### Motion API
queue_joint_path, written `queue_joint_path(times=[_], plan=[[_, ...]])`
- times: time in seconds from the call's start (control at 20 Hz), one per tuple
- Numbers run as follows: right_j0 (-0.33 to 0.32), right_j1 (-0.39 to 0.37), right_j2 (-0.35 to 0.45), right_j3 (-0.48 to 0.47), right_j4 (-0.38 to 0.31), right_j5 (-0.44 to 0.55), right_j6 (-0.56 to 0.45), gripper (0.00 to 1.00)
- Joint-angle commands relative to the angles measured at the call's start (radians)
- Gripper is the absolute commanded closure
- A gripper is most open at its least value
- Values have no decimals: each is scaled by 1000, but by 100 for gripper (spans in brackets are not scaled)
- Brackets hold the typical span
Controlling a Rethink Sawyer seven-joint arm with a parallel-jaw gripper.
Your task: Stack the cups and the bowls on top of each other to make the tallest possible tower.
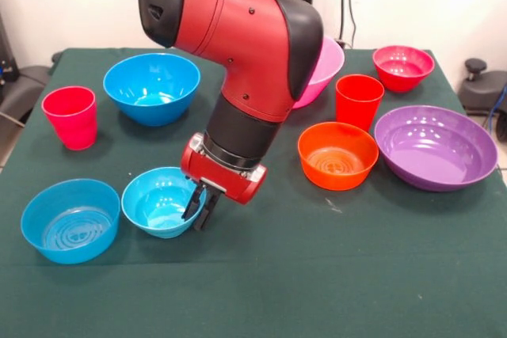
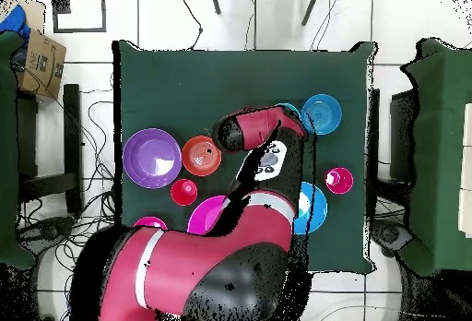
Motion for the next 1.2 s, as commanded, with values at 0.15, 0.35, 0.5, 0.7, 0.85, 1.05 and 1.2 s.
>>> queue_joint_path(times=[0.15,0.35,0.5,0.7,0.85,1.05,1.2], plan=[[43,104,136,-17,60,-31,113,100],[53,108,135,-21,76,-26,123,100],[61,109,132,-21,93,-20,127,100],[70,104,134,-16,116,-11,133,100],[75,94,139,-10,133,3,137,100],[80,80,147,-1,160,19,139,100],[86,74,150,0,184,33,145,100]])
